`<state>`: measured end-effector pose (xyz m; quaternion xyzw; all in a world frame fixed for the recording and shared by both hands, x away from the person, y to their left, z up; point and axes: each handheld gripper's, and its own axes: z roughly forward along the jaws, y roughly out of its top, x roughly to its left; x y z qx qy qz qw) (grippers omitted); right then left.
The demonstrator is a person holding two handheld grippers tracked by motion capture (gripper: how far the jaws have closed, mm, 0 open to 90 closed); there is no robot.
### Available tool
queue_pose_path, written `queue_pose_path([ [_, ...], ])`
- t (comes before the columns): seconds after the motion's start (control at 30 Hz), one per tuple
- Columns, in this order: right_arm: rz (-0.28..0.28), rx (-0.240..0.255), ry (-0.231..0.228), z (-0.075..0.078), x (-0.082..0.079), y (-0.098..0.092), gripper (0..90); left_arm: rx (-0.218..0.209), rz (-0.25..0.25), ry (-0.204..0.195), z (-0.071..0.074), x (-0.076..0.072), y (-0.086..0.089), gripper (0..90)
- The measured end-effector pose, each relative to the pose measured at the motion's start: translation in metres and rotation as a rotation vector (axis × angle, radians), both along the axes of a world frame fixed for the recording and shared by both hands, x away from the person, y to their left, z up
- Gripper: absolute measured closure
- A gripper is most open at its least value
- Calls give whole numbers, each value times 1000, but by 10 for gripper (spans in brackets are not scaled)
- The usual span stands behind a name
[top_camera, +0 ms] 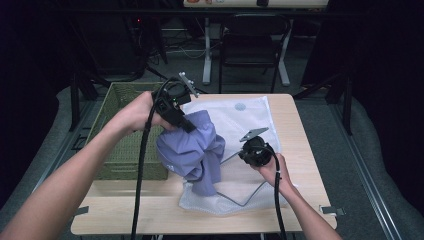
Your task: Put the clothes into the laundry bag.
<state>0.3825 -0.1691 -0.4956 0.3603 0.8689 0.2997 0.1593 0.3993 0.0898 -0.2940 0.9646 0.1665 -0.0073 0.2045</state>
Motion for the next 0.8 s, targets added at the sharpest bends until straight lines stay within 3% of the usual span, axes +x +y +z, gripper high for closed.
queue_pose_path([
  [0.27, 3, 6, 8, 0, 0, 1, 882, 11, -24, 48, -31, 1, -11, 847],
  [0.43, 4, 14, 22, -2, 0, 3, 881, 30, -34, 96, -61, 2, -25, 843],
  [0.7, 10, 22, 34, -2, 0, 3, 881, 40, -29, 129, -95, 3, -38, 836],
  [0.8, 10, 24, 40, -2, -1, 4, 881, 41, -28, 160, -118, 0, -47, 831],
])
